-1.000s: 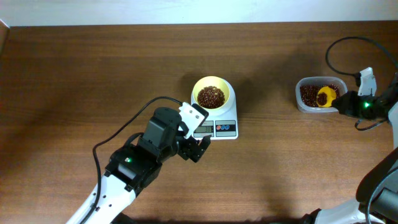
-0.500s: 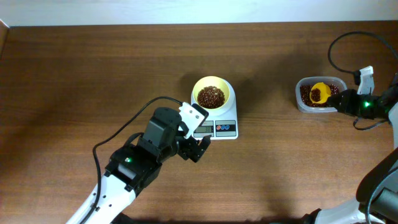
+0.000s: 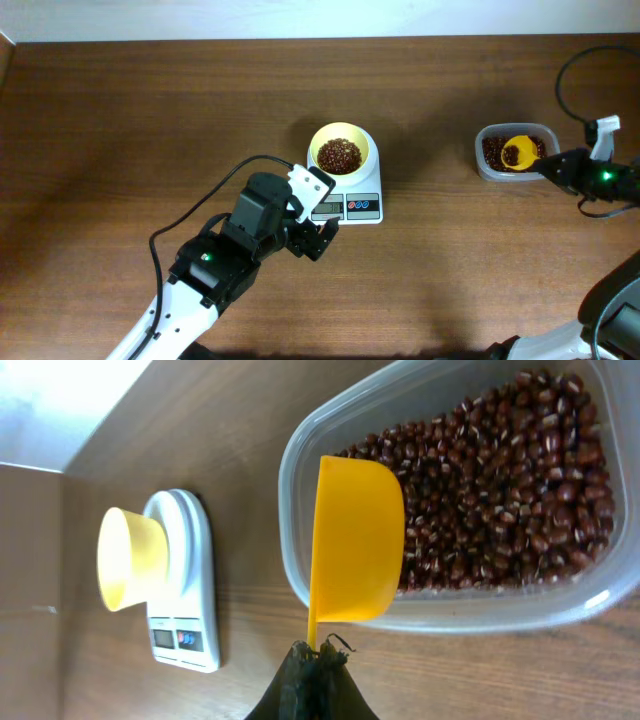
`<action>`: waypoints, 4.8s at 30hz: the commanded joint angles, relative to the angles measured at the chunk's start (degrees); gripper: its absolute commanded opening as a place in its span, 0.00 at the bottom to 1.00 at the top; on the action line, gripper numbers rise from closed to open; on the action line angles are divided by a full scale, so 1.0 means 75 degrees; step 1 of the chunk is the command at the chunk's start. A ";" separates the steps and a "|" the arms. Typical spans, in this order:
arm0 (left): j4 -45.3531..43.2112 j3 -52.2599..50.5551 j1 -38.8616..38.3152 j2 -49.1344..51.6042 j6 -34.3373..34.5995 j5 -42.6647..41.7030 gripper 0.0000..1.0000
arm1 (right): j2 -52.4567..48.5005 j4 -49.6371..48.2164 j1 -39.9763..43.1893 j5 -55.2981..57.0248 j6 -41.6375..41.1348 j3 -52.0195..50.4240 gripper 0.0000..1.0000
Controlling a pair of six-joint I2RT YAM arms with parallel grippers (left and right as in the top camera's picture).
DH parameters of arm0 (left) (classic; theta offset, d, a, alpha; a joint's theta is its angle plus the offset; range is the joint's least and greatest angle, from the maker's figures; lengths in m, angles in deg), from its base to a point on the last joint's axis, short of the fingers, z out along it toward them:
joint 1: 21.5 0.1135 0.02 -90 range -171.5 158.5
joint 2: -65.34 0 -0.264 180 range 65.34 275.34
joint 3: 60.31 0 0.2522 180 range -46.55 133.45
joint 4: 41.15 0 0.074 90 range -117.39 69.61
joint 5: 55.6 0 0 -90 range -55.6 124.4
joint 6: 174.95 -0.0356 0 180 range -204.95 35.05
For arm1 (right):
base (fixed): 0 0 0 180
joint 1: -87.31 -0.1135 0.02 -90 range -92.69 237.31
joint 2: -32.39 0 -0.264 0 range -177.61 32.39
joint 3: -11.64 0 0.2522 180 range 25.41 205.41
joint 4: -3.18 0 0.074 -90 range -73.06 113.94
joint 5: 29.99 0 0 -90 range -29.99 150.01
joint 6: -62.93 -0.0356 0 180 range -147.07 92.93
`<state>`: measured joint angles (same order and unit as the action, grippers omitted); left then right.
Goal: Scoop item into bowl and weigh 50g on scale
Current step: 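Carry the filled scoop with the right gripper over the yellow bowl, then tip the scoop to pour a small amount of beans into the bowl, then return the scoop with the right gripper to the bean container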
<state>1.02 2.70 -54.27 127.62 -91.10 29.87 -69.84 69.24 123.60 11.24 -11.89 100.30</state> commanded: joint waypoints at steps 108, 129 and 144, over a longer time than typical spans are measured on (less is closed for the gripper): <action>-0.0006 -0.0064 -0.0012 0.0009 0.0099 -0.0026 0.99 | -0.0035 -0.3966 -0.6522 0.1632 0.4354 0.0160 0.04; -0.0006 -0.0064 -0.0012 0.0009 0.0099 -0.0026 0.99 | 0.0038 -0.4124 -0.6531 0.0656 0.1376 0.0160 0.04; 0.0105 -0.0064 -0.0012 0.0009 0.0096 -0.0026 0.99 | 0.0038 -0.5109 -0.4348 0.1131 -0.5295 0.0361 0.04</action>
<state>1.76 2.70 -54.27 127.67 -91.10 29.87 -69.95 29.57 86.78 19.68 -40.42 101.61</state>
